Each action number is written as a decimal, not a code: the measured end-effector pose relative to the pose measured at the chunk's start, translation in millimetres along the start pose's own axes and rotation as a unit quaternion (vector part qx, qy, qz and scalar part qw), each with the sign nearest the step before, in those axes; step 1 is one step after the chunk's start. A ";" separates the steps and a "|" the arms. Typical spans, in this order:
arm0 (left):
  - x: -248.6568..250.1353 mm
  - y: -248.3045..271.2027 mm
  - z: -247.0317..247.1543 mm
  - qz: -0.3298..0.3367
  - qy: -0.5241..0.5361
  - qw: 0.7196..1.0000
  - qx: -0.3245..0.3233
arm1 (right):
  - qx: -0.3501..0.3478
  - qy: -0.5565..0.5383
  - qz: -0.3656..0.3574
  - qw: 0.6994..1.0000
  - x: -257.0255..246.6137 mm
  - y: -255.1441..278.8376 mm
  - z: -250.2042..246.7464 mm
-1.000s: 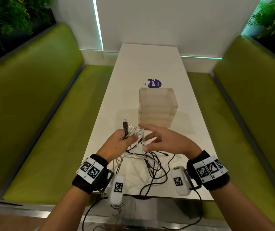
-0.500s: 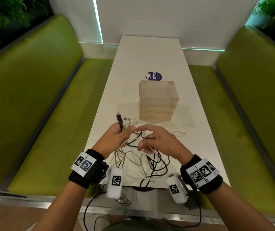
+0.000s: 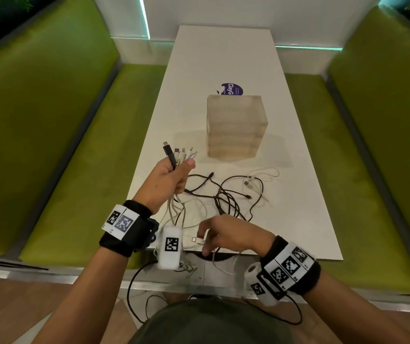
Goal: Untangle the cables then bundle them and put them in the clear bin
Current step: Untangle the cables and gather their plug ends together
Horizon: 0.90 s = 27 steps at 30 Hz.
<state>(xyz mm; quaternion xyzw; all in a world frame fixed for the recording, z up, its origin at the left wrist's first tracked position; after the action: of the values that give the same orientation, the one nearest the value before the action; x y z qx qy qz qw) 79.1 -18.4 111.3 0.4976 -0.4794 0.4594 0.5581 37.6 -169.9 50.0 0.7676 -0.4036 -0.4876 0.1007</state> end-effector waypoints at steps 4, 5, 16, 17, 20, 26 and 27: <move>0.5 1.2 1.1 0.002 -0.002 1.000 -0.003 | 0.013 0.073 0.007 0.997 8.6 -4.9 24.4; 0.6 1.8 0.1 0.002 0.000 1.000 0.000 | 0.016 0.107 0.000 0.994 9.1 -5.4 31.8; 1.2 4.4 -11.3 0.008 0.011 1.000 0.017 | -0.029 0.093 -0.038 0.995 15.9 3.3 58.0; 1.4 5.0 -12.1 0.008 0.014 1.000 0.019 | -0.004 0.050 -0.039 0.998 17.8 5.8 43.6; 2.0 6.0 -13.9 0.008 0.021 0.999 0.023 | 0.190 -0.049 -0.010 0.980 43.1 8.5 -16.3; -0.3 6.0 -11.3 0.008 0.016 1.000 0.016 | 0.460 0.000 0.137 0.877 122.9 -1.2 -97.4; -0.6 5.9 -10.5 0.007 0.015 1.000 0.013 | 0.445 0.008 0.141 0.884 129.8 -7.2 -99.5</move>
<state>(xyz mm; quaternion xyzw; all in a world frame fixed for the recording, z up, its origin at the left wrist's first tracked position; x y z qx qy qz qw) 74.0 -7.5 111.0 0.4944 -0.4684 0.4770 0.5556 149.7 -282.1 9.6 0.6705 -0.6815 -0.2310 -0.1803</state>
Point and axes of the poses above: each hand's wrist, its own y-axis away from the middle knuckle, its own z-axis out of the palm, x = y × z, the point moved 4 cm from there along -y, towards the middle knuckle, and after that the axes turned 1 degree about y, right-handed, at the moved point
